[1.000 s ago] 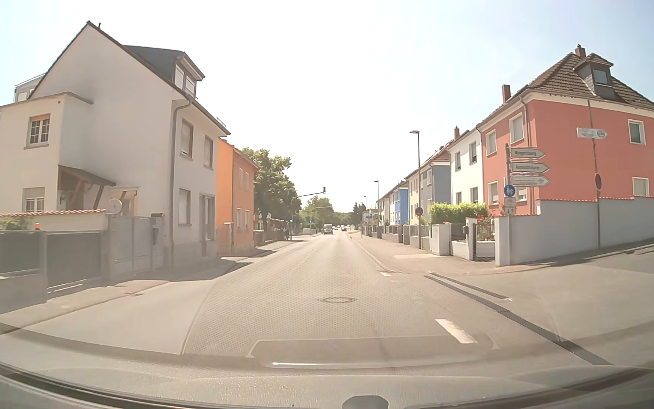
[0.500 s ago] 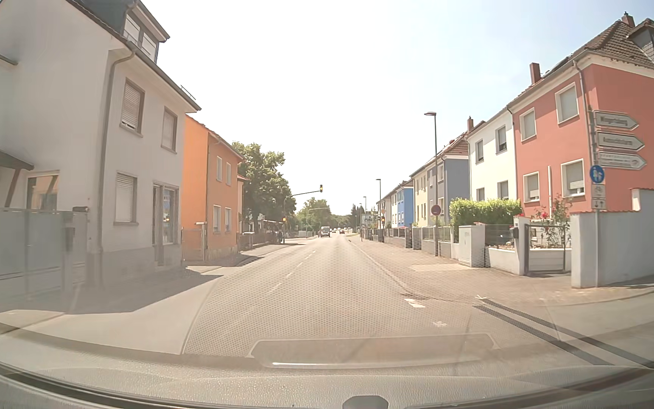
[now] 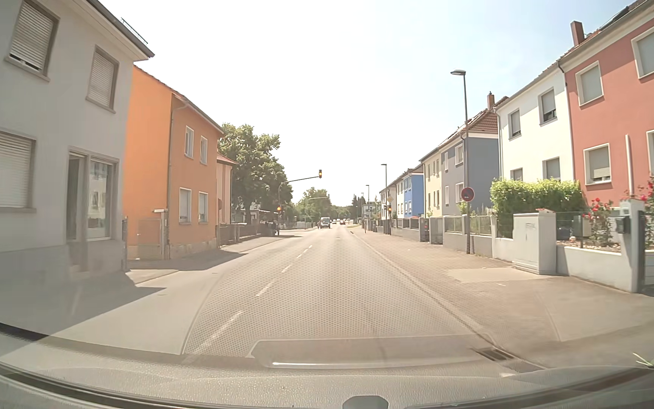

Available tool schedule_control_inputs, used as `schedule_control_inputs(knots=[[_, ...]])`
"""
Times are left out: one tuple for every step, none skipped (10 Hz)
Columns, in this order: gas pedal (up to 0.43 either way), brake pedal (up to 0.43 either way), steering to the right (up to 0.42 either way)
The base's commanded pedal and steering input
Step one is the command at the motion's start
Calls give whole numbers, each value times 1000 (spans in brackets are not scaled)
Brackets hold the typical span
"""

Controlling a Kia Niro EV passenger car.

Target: Follow the waypoints while adhering to traffic rules and regulations

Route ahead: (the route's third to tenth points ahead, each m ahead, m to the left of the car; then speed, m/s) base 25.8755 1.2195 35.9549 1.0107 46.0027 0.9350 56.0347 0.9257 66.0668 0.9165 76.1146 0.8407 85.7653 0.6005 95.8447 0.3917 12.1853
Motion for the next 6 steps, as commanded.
schedule_control_inputs(knots=[[39,0,0],[0,0,4],[0,0,5],[0,0,4],[0,0,4],[0,0,4]])
